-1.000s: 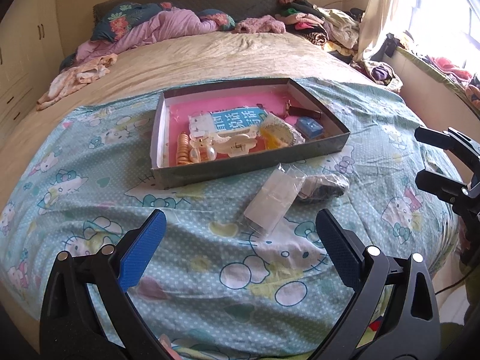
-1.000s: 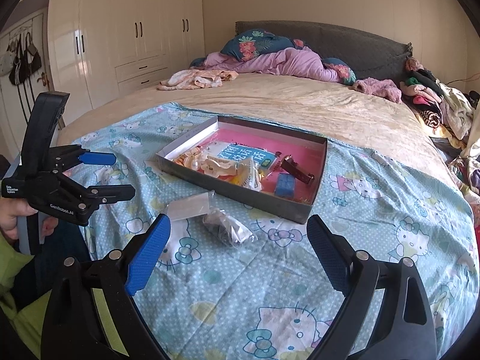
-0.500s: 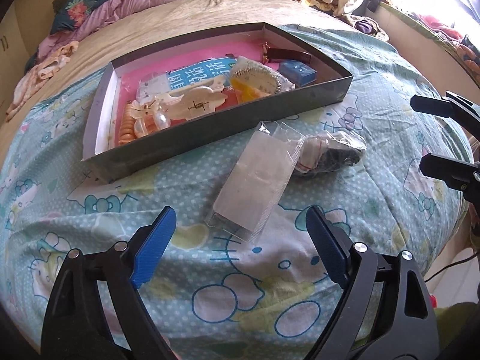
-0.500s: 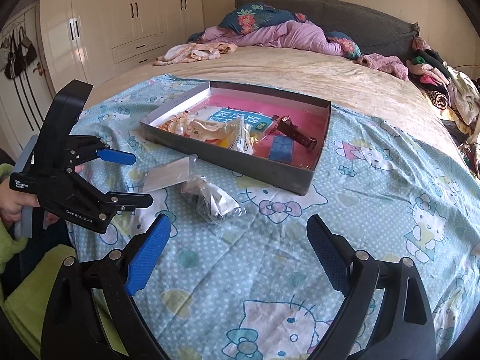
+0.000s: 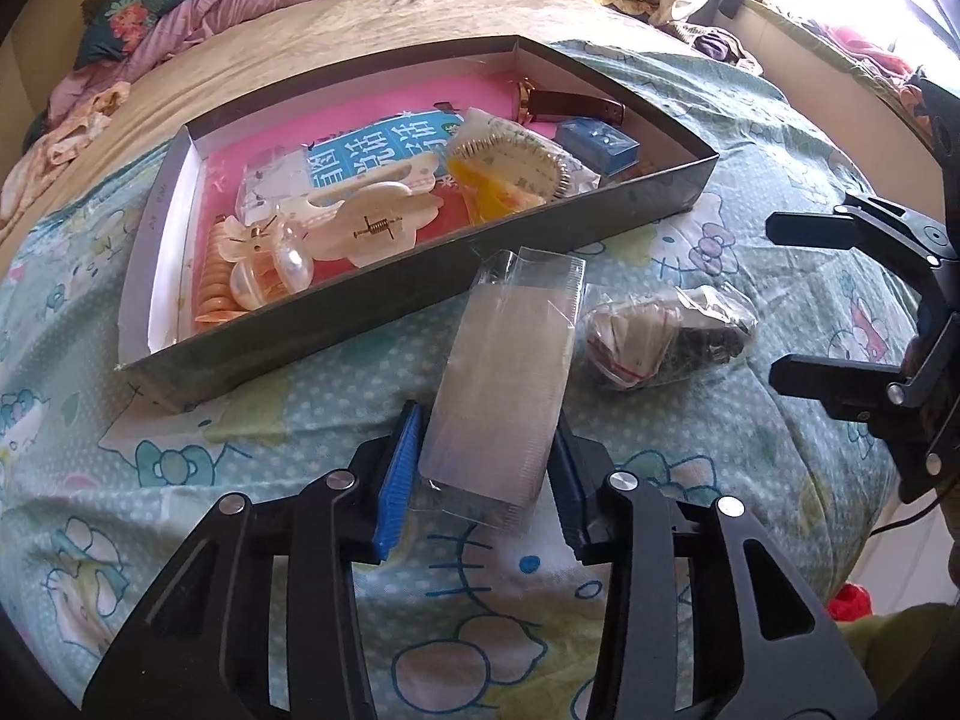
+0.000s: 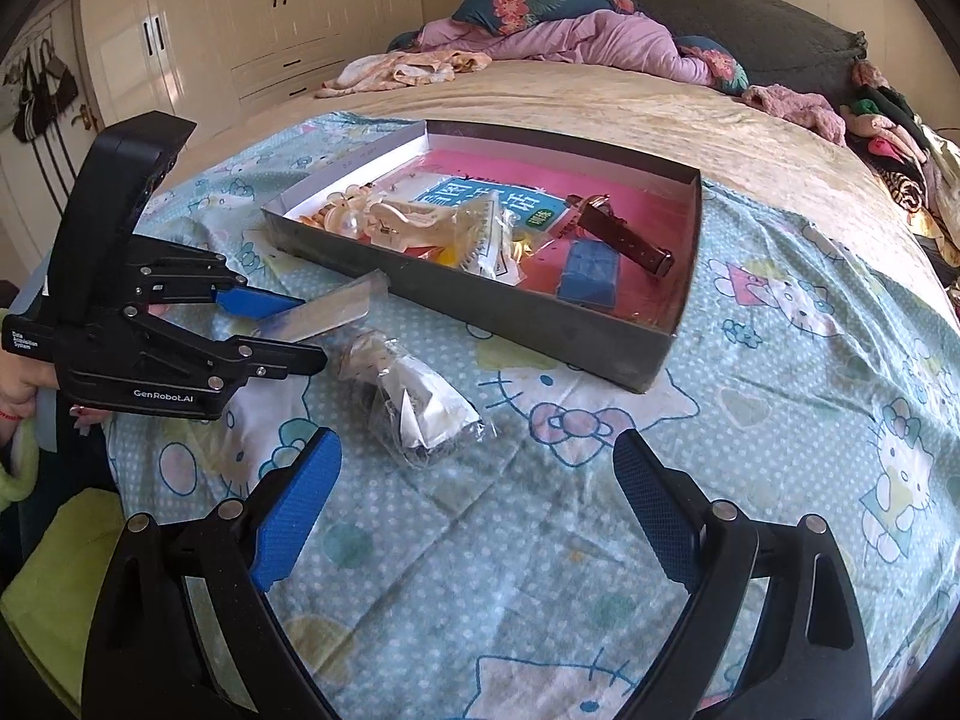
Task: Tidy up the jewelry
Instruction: 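Grasp the clear plastic sleeve with the left tool while the right tool grasps the bag with dark contents, then carry the plastic sleeve and the bag over the grey box, then open the right tool to drop the bag while the left tool releases the sleeve into the box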
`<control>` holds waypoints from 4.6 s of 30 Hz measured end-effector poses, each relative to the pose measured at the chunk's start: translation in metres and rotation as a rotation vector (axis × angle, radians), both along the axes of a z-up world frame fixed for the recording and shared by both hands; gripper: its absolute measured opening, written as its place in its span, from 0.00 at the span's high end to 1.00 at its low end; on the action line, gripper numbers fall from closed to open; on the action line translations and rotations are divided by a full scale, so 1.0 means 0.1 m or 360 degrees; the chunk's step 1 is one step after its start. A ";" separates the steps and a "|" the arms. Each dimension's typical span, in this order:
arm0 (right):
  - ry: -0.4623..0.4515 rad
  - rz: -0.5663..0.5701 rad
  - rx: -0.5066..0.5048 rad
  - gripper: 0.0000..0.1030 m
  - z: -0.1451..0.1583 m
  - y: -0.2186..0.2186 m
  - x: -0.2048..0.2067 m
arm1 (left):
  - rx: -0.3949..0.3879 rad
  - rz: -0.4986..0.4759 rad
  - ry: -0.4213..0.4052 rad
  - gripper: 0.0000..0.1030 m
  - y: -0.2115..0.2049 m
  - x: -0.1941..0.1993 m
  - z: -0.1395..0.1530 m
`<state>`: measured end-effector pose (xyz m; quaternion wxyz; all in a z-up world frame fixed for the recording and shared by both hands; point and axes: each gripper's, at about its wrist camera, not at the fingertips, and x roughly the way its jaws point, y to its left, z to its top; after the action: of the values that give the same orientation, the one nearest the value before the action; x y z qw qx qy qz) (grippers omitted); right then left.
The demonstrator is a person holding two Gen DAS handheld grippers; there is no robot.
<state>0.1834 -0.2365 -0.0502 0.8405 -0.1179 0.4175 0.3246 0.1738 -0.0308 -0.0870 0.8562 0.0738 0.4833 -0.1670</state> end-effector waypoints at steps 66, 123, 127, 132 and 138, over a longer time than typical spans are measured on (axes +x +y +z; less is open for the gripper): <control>-0.0316 0.0095 0.0333 0.65 1.12 0.57 0.33 | -0.0325 0.0331 -0.0459 0.86 0.88 0.25 1.18; -0.0070 -0.0264 0.0248 0.40 0.30 0.12 0.94 | -0.0329 0.0214 -0.0160 0.85 0.33 0.80 0.35; -0.0097 -0.0291 0.0244 0.28 0.36 0.05 0.83 | -0.0330 0.0216 -0.0157 0.85 0.33 0.80 0.35; -0.0116 -0.0328 0.0264 0.21 0.41 -0.05 0.70 | -0.0311 0.0227 -0.0159 0.75 0.33 0.78 0.37; -0.0121 -0.0353 0.0265 0.20 0.48 -0.11 0.59 | -0.0307 0.0243 -0.0180 0.70 0.37 0.72 0.45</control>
<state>0.2428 -0.2473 -0.0023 0.8932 -0.0130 0.3675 0.2587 0.2455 0.0058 -0.0416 0.8954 -0.0365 0.4202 -0.1425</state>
